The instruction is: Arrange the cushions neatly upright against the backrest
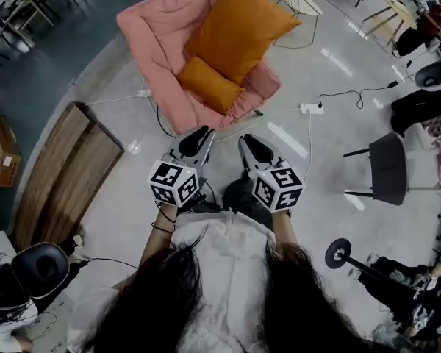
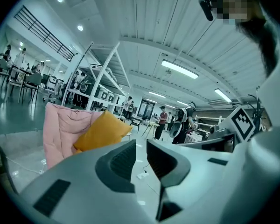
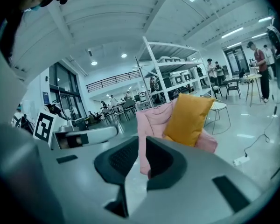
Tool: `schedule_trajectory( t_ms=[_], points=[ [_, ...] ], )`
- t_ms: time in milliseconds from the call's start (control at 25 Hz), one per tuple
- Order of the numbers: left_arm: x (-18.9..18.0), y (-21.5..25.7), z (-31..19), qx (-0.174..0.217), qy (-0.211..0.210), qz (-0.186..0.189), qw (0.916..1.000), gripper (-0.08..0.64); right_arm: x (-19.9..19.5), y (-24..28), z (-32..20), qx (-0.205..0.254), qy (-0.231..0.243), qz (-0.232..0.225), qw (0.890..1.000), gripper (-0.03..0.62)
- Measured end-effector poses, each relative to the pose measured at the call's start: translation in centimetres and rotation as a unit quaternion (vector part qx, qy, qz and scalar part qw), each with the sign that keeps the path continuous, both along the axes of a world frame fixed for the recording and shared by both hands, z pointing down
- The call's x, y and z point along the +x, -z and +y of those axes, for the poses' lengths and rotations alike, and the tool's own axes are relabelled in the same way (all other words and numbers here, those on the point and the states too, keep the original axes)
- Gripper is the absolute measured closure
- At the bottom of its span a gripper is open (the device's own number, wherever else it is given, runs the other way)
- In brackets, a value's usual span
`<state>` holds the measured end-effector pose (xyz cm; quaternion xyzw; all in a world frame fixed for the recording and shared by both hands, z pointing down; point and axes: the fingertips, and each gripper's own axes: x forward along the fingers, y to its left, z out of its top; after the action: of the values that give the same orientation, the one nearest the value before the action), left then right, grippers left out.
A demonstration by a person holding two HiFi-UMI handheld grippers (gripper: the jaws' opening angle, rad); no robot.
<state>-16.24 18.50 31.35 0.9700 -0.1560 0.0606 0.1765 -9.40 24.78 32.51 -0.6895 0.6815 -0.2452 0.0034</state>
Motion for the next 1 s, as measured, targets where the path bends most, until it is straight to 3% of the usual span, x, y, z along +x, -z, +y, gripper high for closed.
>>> schedule_trajectory(
  t_ms=[240,440,720,1000],
  points=[
    [6.4,0.7,-1.6,0.021,0.024,-0.013,0.9994,0.480,7.4,0.6,-2.2,0.006,0.021,-0.006,1.000,0.531],
    [9.7,0.4,-2.2,0.023,0.058,-0.031,0.9976,0.480,12.1,-0.2,-3.1,-0.004,0.043,-0.015,0.999,0.531],
    [12.4,-0.6,-2.4,0.003,0.115,-0.035,0.9927,0.480,16.5,-2.4,-3.6,-0.018,0.076,-0.042,0.996,0.531],
    [12.9,-1.2,-1.8,0.001,0.145,-0.057,0.9878,0.480,18.3,-4.4,-3.7,-0.029,0.093,-0.062,0.993,0.531]
  ],
)
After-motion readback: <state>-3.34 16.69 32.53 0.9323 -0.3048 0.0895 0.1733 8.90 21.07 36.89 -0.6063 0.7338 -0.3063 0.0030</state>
